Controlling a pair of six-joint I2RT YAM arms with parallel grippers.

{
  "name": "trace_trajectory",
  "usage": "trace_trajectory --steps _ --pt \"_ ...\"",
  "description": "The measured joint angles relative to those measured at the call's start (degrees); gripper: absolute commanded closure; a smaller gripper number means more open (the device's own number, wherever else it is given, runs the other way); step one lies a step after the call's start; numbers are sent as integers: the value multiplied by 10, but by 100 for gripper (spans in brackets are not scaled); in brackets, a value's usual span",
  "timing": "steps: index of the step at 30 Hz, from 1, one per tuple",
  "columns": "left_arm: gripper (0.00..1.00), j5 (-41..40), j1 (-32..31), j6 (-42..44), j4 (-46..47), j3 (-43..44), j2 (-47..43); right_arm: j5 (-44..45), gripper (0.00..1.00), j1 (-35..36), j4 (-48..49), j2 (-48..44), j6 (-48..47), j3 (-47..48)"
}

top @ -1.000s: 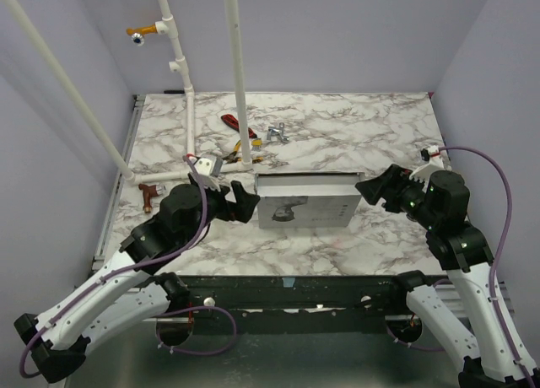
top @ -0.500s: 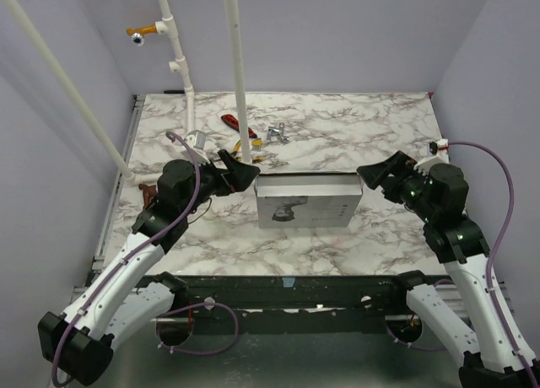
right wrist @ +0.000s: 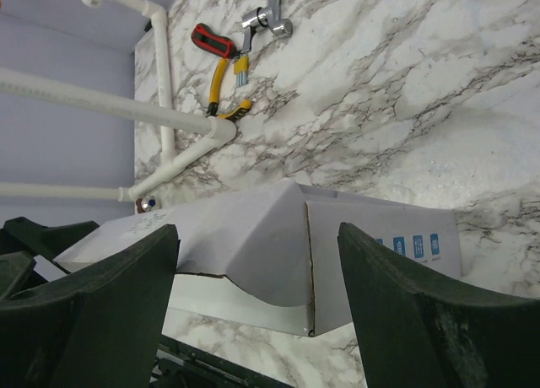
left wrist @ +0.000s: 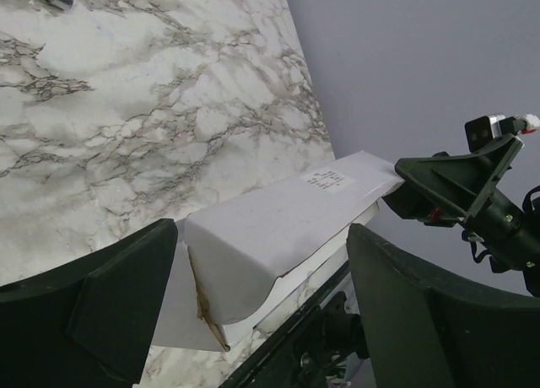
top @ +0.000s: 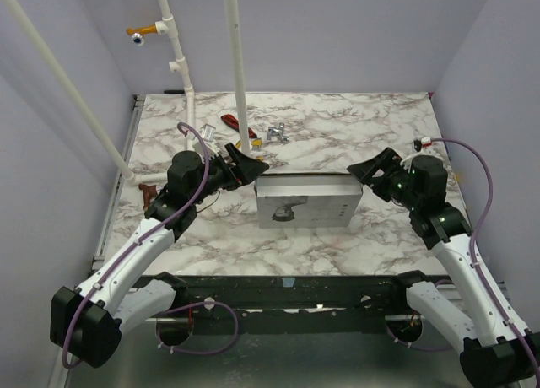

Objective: Sort the hair-cutting tools
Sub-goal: Close the storage box at the center of the board.

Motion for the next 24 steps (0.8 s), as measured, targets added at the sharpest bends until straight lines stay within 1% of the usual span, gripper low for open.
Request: trace_trajectory --steps 3,8,11,16,19,22,24 --pt "24 6 0 -1 11 -8 0 -4 30 0 7 -5 4 -12" --pt "24 15 0 -5 20 -32 0 -11 34 0 19 -25 8 -36" --pt "21 20 0 -9 20 -43 0 -13 36 0 22 -37 8 -47" --pt "12 24 2 -9 24 -45 0 -13 36 0 26 -51 8 -64" --pt "9 24 6 -9 24 -45 0 -13 36 0 26 -61 8 -72" --pt "10 24 11 -9 23 -45 0 -13 35 0 25 -66 8 -73" --pt "15 24 12 -9 19 -42 1 -13 34 0 24 -66 8 -73"
